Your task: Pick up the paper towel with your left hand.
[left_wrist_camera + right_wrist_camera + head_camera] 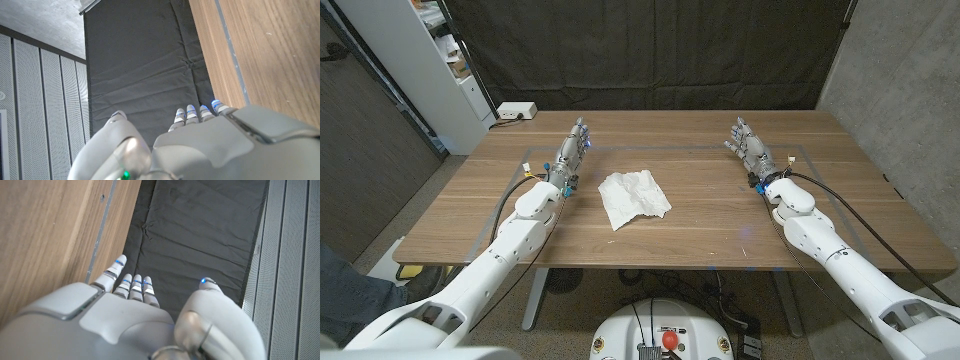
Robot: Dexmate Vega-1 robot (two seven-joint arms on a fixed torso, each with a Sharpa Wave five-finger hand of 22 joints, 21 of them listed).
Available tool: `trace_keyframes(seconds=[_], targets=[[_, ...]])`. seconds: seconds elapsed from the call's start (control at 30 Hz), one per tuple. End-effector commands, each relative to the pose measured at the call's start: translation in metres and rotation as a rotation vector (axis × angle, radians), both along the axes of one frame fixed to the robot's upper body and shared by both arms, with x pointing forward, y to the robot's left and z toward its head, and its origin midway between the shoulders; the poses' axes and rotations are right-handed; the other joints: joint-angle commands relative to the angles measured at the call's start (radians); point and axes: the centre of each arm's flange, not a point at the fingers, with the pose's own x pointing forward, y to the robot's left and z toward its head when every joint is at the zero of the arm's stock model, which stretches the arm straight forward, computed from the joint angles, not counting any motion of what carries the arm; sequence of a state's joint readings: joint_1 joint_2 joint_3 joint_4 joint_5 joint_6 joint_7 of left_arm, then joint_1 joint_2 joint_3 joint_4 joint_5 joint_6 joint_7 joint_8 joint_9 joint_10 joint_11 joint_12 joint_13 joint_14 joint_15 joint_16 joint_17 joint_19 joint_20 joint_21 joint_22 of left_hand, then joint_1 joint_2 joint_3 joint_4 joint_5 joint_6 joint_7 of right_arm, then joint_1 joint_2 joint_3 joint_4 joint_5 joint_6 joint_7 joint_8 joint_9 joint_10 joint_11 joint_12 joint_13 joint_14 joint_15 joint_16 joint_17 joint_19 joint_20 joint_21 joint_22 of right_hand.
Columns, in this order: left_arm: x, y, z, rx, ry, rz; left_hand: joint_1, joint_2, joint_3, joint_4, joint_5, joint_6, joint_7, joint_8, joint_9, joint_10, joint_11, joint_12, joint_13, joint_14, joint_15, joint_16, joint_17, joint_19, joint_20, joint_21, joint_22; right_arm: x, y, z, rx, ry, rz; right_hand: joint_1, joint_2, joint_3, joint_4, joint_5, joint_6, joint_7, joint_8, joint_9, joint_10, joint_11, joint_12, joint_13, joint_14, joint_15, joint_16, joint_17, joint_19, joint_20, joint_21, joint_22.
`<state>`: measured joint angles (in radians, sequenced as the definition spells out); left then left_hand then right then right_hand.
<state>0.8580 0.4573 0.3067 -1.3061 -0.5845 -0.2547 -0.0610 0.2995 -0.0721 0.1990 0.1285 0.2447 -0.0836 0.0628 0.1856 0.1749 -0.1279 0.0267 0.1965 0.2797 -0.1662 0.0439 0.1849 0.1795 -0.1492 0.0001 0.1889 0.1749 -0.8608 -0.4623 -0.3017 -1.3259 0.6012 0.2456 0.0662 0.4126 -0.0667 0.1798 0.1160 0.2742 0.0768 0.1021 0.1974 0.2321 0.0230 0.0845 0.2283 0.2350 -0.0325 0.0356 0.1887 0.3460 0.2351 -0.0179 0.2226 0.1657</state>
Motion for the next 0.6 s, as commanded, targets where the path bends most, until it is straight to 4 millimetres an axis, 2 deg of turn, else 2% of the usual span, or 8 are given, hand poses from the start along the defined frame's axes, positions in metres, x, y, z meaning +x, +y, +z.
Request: trace_keyframes(seconds=[0.03, 0.47, 0.6], targets=[[0.0015, -0.0018, -0.0031, -0.022, 0.019, 0.004, 0.009, 0.003, 0.01, -0.003, 0.006, 0.007, 0.004, 0.009, 0.002, 0.008, 0.002, 0.007, -0.002, -0.004, 0.006, 0.005, 0.003, -0.002, 0.005, 0.007, 0.004, -0.0017, 0.0023, 0.0, -0.031, 0.015, 0.005, 0.007, 0.0, 0.008, 0.0, 0.006, -0.003, 0.007, 0.003, 0.002, -0.003, 0.01, 0.001, 0.0, 0.003, 0.007, 0.005, 0.002, 0.007, 0.0, 0.004, 0.004], [-0.0013, -0.0033, -0.0016, 0.0, 0.021, 0.003, 0.013, 0.014, 0.013, -0.006, 0.005, 0.017, 0.004, 0.01, 0.002, 0.014, 0.003, 0.009, -0.01, 0.001, 0.007, 0.006, 0.002, -0.004, 0.013, 0.007, 0.004, 0.001, 0.0001, -0.004, -0.028, 0.028, -0.005, 0.006, 0.007, 0.008, 0.001, 0.008, -0.003, 0.005, 0.002, -0.004, -0.005, 0.009, -0.005, -0.007, -0.001, 0.008, 0.005, -0.003, 0.001, 0.003, -0.003, 0.004], [-0.0031, -0.0014, -0.002, 0.016, 0.028, 0.012, 0.015, 0.019, 0.015, -0.007, 0.005, 0.022, 0.004, 0.012, 0.002, 0.017, 0.002, 0.01, -0.013, 0.006, 0.007, 0.008, 0.002, -0.003, 0.015, 0.007, 0.004, 0.0026, 0.0028, -0.0046, -0.028, 0.03, -0.008, 0.006, 0.011, 0.008, 0.0, 0.01, 0.027, 0.007, 0.013, -0.008, -0.003, 0.01, -0.009, -0.013, -0.002, 0.009, 0.005, -0.008, 0.001, 0.003, -0.006, 0.005]])
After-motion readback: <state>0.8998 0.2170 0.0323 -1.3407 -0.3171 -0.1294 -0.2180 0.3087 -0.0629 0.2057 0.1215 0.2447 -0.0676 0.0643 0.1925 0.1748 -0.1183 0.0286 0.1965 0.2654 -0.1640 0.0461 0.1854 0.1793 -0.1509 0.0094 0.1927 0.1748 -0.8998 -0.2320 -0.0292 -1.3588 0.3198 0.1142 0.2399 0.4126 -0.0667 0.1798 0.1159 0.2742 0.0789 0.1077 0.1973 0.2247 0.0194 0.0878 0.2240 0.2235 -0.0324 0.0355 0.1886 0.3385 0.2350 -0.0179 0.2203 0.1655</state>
